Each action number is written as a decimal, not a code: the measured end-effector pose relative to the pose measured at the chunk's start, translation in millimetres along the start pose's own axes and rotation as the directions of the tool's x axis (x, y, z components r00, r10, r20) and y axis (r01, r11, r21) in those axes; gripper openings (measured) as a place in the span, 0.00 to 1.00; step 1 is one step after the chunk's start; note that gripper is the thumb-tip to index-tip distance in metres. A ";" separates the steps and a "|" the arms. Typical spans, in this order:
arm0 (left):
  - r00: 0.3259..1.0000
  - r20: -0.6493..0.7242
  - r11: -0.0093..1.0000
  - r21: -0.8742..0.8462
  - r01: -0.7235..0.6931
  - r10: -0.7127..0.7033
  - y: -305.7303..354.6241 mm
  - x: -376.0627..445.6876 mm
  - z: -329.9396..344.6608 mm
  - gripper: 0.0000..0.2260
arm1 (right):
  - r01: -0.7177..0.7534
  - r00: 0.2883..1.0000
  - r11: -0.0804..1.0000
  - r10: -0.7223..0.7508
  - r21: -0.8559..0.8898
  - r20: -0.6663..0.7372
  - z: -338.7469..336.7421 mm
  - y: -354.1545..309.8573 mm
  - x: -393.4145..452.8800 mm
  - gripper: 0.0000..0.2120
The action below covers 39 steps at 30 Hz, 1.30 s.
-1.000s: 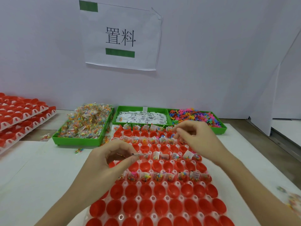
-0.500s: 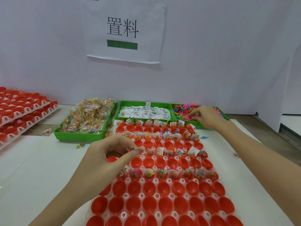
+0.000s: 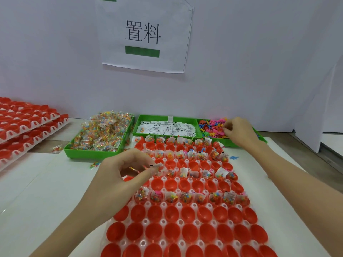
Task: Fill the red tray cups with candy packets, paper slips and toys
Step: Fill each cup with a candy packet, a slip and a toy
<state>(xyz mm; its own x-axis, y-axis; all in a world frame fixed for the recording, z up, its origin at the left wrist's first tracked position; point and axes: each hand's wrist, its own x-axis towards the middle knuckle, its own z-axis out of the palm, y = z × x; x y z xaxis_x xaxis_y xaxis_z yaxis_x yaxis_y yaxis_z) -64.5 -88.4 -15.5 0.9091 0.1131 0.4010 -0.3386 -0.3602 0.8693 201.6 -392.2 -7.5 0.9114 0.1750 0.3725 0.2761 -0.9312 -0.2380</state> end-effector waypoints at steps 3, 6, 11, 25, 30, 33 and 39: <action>1.000 0.008 1.000 0.005 -0.004 0.004 -0.2 -0.4 0.6 0.04 | -0.074 0.997 0.989 0.072 0.125 0.020 -4.3 0.9 -4.5 0.04; 1.000 0.009 1.000 -0.003 -0.002 0.002 0.0 -0.5 0.8 0.05 | -0.128 0.992 0.973 0.126 0.191 0.020 -5.5 1.3 -8.6 0.04; 1.000 0.000 1.000 0.006 0.002 -0.002 -2.1 0.4 -0.3 0.05 | -0.191 0.978 0.921 0.206 0.340 -0.010 -1.9 3.7 -13.5 0.05; 0.997 -0.002 0.981 -0.175 0.080 -0.081 5.9 -2.5 2.3 0.05 | -0.191 0.980 0.516 0.053 0.835 0.191 -42.7 -61.0 -108.9 0.04; 0.993 0.040 0.953 -0.281 0.116 -0.109 11.5 -2.8 1.5 0.06 | -0.196 0.962 0.350 -0.114 0.916 0.249 -58.4 -116.2 -163.4 0.11; 0.991 0.074 0.929 -0.346 0.132 -0.113 13.0 -2.0 0.4 0.08 | -0.150 0.970 0.386 -0.120 0.910 0.211 -55.1 -141.7 -186.0 0.06; 0.984 0.150 0.928 -0.346 0.141 -0.093 15.6 -2.5 1.1 0.07 | -0.133 0.951 0.367 -0.215 0.921 0.223 -55.7 -157.1 -206.5 0.04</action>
<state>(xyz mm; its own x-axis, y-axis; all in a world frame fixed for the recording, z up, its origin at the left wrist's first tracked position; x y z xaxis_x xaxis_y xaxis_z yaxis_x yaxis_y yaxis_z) -71.8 -95.4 -3.3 0.9628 0.0062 0.2701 -0.2701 0.0021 0.9628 -46.9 -299.9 3.0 0.8754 0.4375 0.2057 0.2615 -0.0707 -0.9626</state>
